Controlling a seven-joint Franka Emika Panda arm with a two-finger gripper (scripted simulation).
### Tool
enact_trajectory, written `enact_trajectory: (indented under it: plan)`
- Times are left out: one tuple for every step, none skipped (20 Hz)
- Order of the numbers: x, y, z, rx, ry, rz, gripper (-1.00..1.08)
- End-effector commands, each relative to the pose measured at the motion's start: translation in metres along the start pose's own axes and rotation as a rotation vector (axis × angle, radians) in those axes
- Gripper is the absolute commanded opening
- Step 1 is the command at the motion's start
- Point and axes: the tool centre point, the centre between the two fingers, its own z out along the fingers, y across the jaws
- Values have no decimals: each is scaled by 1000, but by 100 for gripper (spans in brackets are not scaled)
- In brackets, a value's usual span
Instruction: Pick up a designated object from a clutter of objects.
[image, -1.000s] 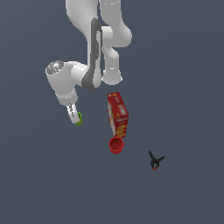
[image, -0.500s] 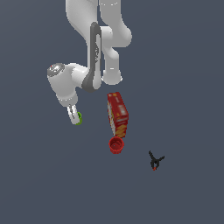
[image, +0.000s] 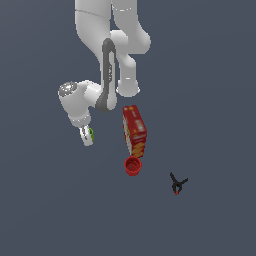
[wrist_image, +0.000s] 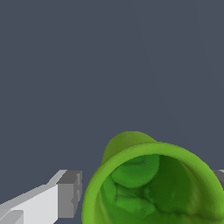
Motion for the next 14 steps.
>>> enact_trajectory:
  plan:
    - [0, 0, 4, 1, 1, 0, 100]
    - [0, 0, 4, 1, 1, 0, 100]
    - [0, 0, 4, 1, 1, 0, -100]
    - [0, 0, 4, 1, 1, 0, -100]
    - [0, 0, 4, 1, 1, 0, -100]
    - [0, 0, 4, 1, 1, 0, -100]
    - [0, 0, 4, 1, 1, 0, -100]
    - [0, 0, 4, 1, 1, 0, -100]
    - [0, 0, 4, 1, 1, 0, -100]
    - [0, 0, 4, 1, 1, 0, -100]
    - [0, 0, 4, 1, 1, 0, -100]
    - [0, 0, 4, 1, 1, 0, -100]
    - [0, -1, 3, 3, 2, 0, -100]
    - [0, -1, 3, 3, 2, 0, -100]
